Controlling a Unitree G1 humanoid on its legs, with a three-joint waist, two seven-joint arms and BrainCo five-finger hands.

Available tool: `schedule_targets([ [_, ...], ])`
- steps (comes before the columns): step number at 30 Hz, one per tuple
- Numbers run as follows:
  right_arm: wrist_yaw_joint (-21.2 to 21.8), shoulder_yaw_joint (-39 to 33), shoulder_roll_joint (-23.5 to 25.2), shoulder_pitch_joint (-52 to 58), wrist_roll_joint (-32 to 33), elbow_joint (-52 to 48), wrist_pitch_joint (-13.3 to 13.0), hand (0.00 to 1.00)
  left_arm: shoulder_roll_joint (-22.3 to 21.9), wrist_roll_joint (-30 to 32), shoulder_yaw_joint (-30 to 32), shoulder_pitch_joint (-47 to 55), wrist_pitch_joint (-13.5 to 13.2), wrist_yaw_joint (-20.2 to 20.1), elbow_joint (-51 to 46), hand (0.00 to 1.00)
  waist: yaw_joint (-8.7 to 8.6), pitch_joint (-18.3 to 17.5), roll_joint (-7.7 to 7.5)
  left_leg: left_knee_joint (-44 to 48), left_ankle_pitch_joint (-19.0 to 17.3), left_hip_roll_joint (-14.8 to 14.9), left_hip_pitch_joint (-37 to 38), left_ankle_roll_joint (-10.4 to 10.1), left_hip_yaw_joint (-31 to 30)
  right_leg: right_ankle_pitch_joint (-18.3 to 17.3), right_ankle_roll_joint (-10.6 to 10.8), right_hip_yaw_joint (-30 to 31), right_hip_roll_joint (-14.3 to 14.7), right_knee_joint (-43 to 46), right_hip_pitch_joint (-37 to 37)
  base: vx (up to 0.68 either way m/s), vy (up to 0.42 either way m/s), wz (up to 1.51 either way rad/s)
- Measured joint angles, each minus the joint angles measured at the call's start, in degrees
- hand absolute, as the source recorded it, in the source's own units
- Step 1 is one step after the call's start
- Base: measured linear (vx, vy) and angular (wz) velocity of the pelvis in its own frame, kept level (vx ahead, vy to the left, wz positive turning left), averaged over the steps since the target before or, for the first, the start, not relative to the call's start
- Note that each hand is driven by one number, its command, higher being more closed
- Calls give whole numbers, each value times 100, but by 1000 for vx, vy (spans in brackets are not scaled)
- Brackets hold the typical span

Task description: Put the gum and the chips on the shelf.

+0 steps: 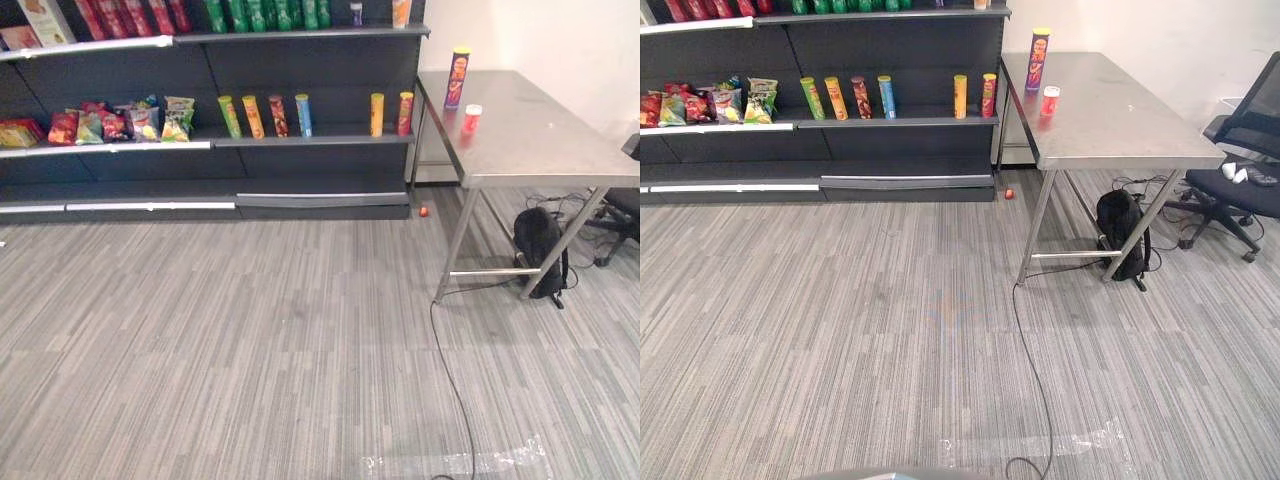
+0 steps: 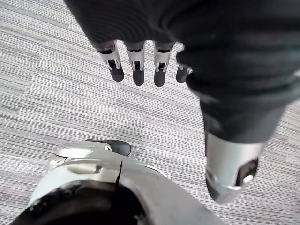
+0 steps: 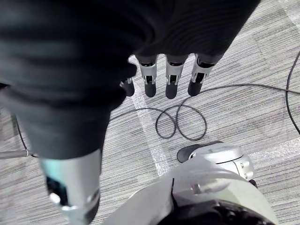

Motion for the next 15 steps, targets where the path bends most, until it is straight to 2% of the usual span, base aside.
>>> schedule_targets([
  [7,9,6,1,-116,-55,46,-7,0,30,76,-27,-32,-3,-69,23,0,-60,102,-33,0,-97,-2,176,-142,209,29,46,93,2,-184,193,74,-6,-13],
  [15,18,5,6,-115,-1,47,-8,0,62,122,-133,-70,-16,-67,110,0,-61,117,-50,-1,-156,35,179,-124,234,104,23,107,33,-285,229,-20,-8,-2],
])
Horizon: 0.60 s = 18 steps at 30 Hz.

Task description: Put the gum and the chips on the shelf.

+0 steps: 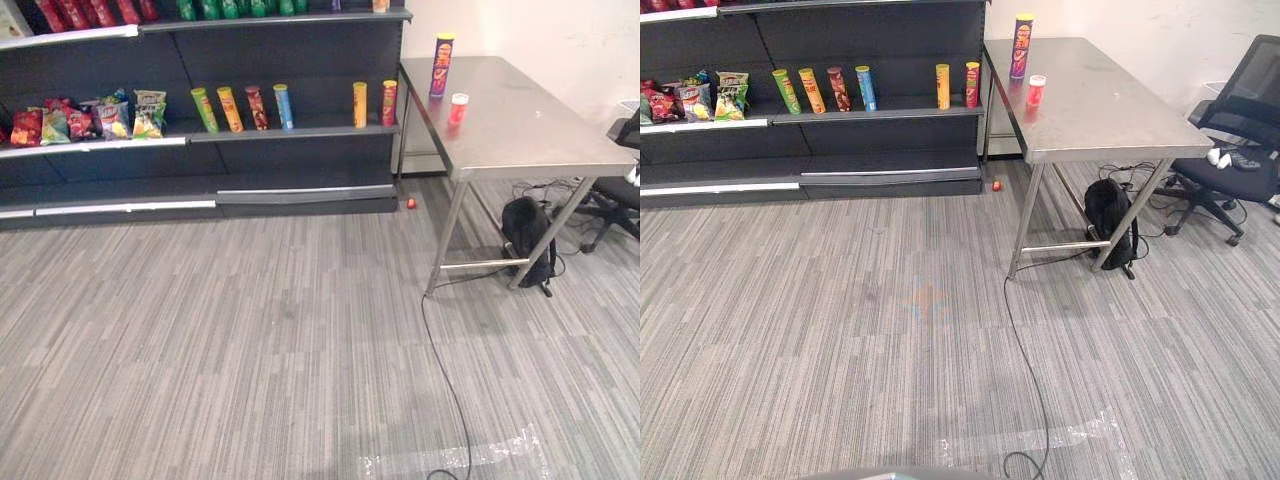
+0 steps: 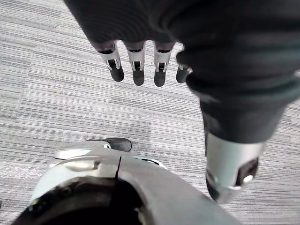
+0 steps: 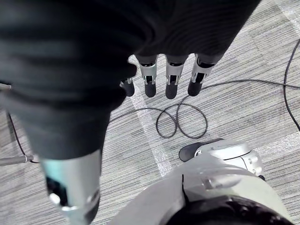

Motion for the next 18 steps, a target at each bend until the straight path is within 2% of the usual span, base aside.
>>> schedule_targets([
  [8,65,-5,3,15,184,1,-18,0,0,-13,1,2,-63,0,28,0,5,6,-3,-2,5,52,-8,10,103,24,21,23,46,-116,18,-24,-29,-5],
  [14,95,-50,10,11,242,21,-15,0,4,-13,3,-15,-63,-10,56,0,-1,9,-11,-8,0,70,-31,4,-34,28,14,-90,67,-141,40,39,-33,9],
  [18,91,-57,37,-46,243,22,-12,0,40,-23,8,-45,-62,-61,65,0,-1,66,-64,-8,0,67,-36,4,-43,29,13,-130,68,-184,74,25,-19,4],
])
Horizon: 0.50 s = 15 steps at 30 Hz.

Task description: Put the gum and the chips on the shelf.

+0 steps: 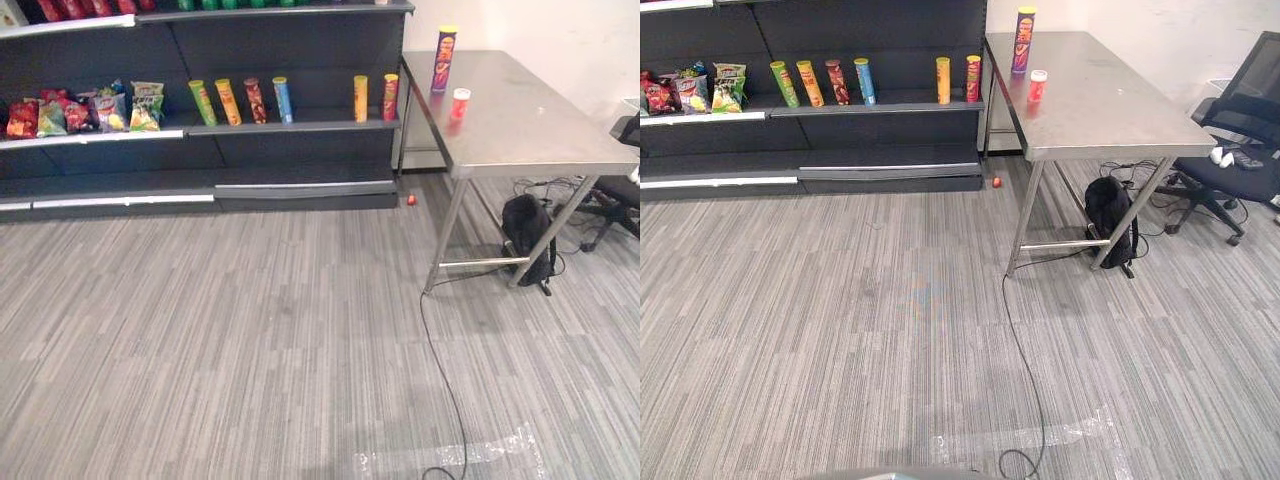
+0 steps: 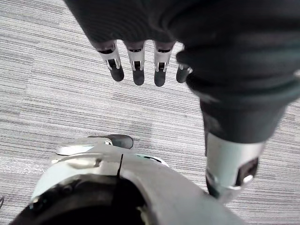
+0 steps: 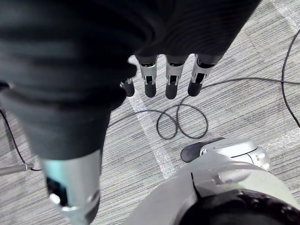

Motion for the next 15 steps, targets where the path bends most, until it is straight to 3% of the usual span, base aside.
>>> schedule_targets([
  [4,-26,89,0,-90,-18,-26,-8,0,19,-56,8,-75,-1,3,-3,0,-3,153,-38,33,-3,8,-13,-3,-5,-24,-33,-23,1,71,-22,-14,-11,4],
  [7,-105,299,7,-279,-76,-88,-94,0,54,-108,86,-248,-46,62,-96,0,8,467,-77,1497,-528,111,-727,-79,-25,-194,-169,-44,-30,459,-223,-63,-35,8],
  [8,-105,301,14,-338,-75,-91,-103,0,76,-111,169,-294,-42,89,-202,0,27,624,-135,2403,-616,159,-1152,-173,-85,-316,-252,-82,-43,526,-210,-114,-61,22],
  [9,-101,298,25,-347,-77,-103,-104,0,52,-121,259,-307,-48,100,-314,0,62,754,-138,3379,-611,233,-1580,-175,-225,-354,-308,-114,-19,588,-144,-103,-59,20],
  [11,-98,276,-4,-329,-103,-112,-107,0,-49,-311,391,-323,-33,109,-410,0,144,890,-20,4331,-524,316,-1939,-208,-480,-400,-325,-128,77,619,30,-54,-2,7],
  [12,-99,275,-6,-309,-160,-126,-108,0,-89,-463,507,-326,-33,103,-411,0,172,914,-27,4743,-334,294,-2148,-284,-599,-442,-329,-128,56,653,102,2,62,5],
  [13,-96,283,-5,-309,-268,-179,-109,0,-130,-570,632,-320,-33,90,-413,0,204,946,-71,4980,-371,295,-2292,-247,-596,-510,-348,-118,23,709,106,38,69,5],
  [15,-95,264,-26,-334,-302,-284,-106,0,-243,-956,861,-320,-34,89,-413,0,226,988,-20,4899,-646,296,-2558,-209,-590,-524,-352,-45,-40,708,102,68,101,-8],
])
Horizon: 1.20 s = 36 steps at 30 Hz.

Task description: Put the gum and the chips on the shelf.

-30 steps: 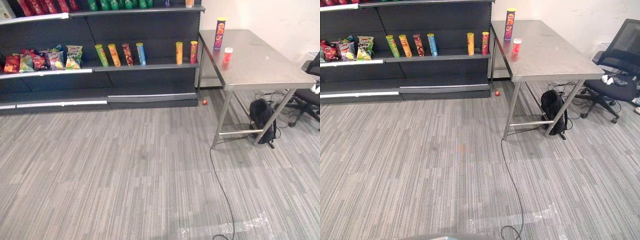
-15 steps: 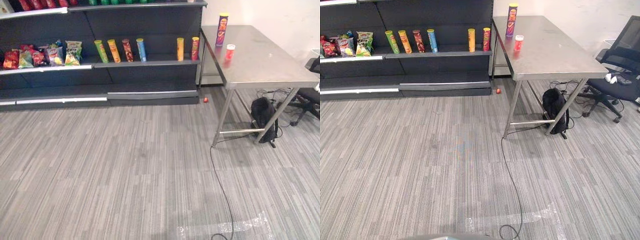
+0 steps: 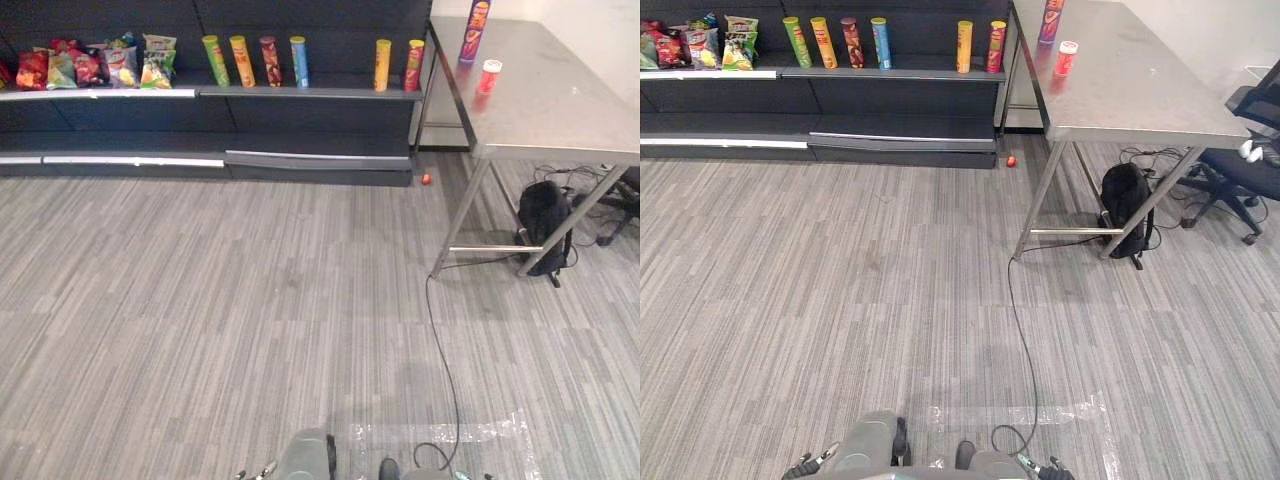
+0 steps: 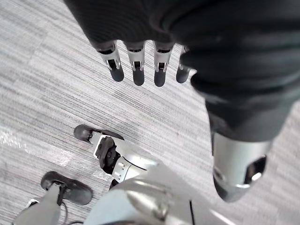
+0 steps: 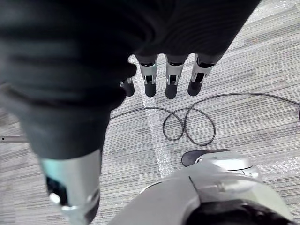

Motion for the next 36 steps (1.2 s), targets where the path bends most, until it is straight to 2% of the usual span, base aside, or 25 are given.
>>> schedule_targets([
  [2,2,-97,3,-12,-8,-1,0,0,-13,-186,-17,4,-2,-18,2,0,73,-2,6,-985,-17,-23,-119,-3,6,-20,31,144,-135,-7,-131,109,170,-33],
  [4,-2,-82,3,-3,-198,-116,-21,0,-66,-225,57,45,-4,-18,0,0,54,-6,46,-2585,251,86,-101,-30,-25,-103,167,296,-318,-55,-201,213,269,-40],
  [7,-5,93,-61,60,-222,-259,-42,0,-181,-222,311,72,-15,-11,-2,0,62,-48,133,-3070,441,388,-156,-95,-11,-294,441,563,-466,-1,-210,324,329,-47],
  [8,-10,93,-48,77,-223,-257,-43,0,-199,-218,426,155,-17,-24,-10,0,62,-102,151,-2786,713,422,-182,-114,279,-463,530,677,-624,1,-150,427,435,-55],
  [9,-2,55,-33,132,-230,-223,-39,0,-188,-222,524,261,-59,-28,-41,0,91,-268,29,-2464,573,256,-228,125,541,-609,515,825,-894,-1,-106,449,438,-54],
  [10,6,29,8,144,-240,-217,-39,0,-159,-218,537,312,-101,-27,-48,0,105,-358,-48,-2405,425,160,-232,236,659,-642,559,919,-980,203,-160,482,372,-42],
  [11,32,14,54,159,-264,-216,-62,0,-116,-207,538,332,-117,-17,-26,0,61,-481,-107,-2406,254,-18,-171,396,772,-646,567,1078,-1069,960,-365,522,307,-15],
  [13,84,-19,60,190,-414,-168,-108,0,-78,-162,483,325,-125,-16,8,0,56,-585,-146,-2576,152,-236,133,613,904,-445,745,1300,-1049,2230,-630,500,259,-12],
  [14,106,-80,80,214,-441,-106,-114,0,-45,-134,439,332,-125,-16,13,0,81,-666,-206,-2734,82,-385,449,738,1026,-137,724,1433,-1019,2972,-785,542,281,-20],
  [15,110,-121,79,212,-441,-68,-114,0,18,46,310,340,-106,-17,15,0,56,-749,-193,-2849,-54,-519,718,792,1053,346,924,1497,-1064,3512,-976,527,274,-16],
  [16,110,-119,75,214,-441,-68,-117,0,42,103,192,343,-90,-19,16,0,37,-781,-157,-2907,-104,-553,844,824,1070,640,1046,1567,-1043,3809,-1070,436,232,-6],
  [17,103,-121,75,209,-434,-72,-127,0,101,279,-44,326,-94,-13,4,0,-9,-795,-140,-3088,-158,-628,1162,892,1082,1104,1305,1612,-994,4563,-1303,407,168,1],
  [18,106,-159,77,201,-432,-88,-174,0,164,301,-240,250,-89,-12,-2,0,-84,-757,-99,-3238,-215,-675,1508,943,1049,1134,1355,1455,-936,5460,-1619,405,142,2],
  [19,104,-161,77,179,-420,-107,-185,0,181,309,-313,217,-83,-11,6,0,-116,-729,-80,-3334,-226,-698,1712,955,1007,1085,1286,1250,-930,5860,-1753,396,113,4],
  [21,92,-197,71,120,-384,-141,-215,0,209,467,-538,55,-89,-4,-6,0,-184,-577,8,-3714,-238,-698,2471,968,910,500,910,553,-898,6492,-2089,316,57,-2],
  [23,84,-281,106,88,-374,-265,-242,0,181,522,-576,-186,-90,7,-15,0,-261,-539,51,-3991,-349,-638,2973,974,898,-64,555,-8,-822,6158,-2549,353,25,2],
  [24,87,-417,136,53,-371,-287,-251,0,180,531,-569,-323,-89,26,-22,0,-263,-460,48,-4042,-433,-613,3164,965,895,-141,434,-182,-782,5794,-2739,344,-36,9],
  [26,75,-529,168,48,-307,-319,-255,0,101,528,-564,-580,-89,47,-98,0,-272,-388,79,-4014,-671,-495,3327,877,844,-124,423,-553,-728,4511,-2996,250,-50,18],
  [27,59,-605,199,70,-237,-344,-226,0,22,527,-555,-762,-92,73,-183,0,-290,-363,92,-3956,-836,-412,3403,786,732,-22,508,-681,-689,3374,-3057,311,-92,41],
  [28,31,-643,217,144,-198,-344,-195,0,-62,526,-510,-934,-94,106,-273,0,-285,-340,96,-3923,-986,-334,3518,689,622,214,529,-674,-653,2233,-3063,526,-165,45],
  [30,-4,-647,237,222,-184,-372,-148,0,-185,528,-443,-1116,-99,162,-430,0,-337,-331,103,-3940,-1227,-206,3723,545,426,537,595,-616,-659,1085,-3065,667,-225,59],
  [31,-2,-645,239,233,-186,-395,-118,0,-248,533,-397,-1171,-135,228,-521,0,-449,-332,120,-3976,-1372,-76,3921,506,265,578,599,-539,-661,923,-3049,624,-213,65],
  [33,8,-638,243,268,-209,-522,-112,0,-349,533,-333,-1198,-137,261,-538,0,-456,-299,175,-3690,-1329,147,4084,433,38,1106,431,-534,-582,1561,-3084,626,-237,40],
  [34,12,-649,225,267,-211,-528,-120,0,-381,534,-329,-1191,-138,261,-539,0,-450,-301,221,-3523,-1246,226,4075,365,-72,1094,389,-547,-540,1802,-3109,703,-327,17],
  [36,32,-657,93,215,-206,-522,-124,0,-502,615,-300,-1075,-139,262,-519,0,-400,-395,459,-2669,-593,515,3774,2,-401,551,38,-767,-254,2187,-3003,784,-356,-1],
])
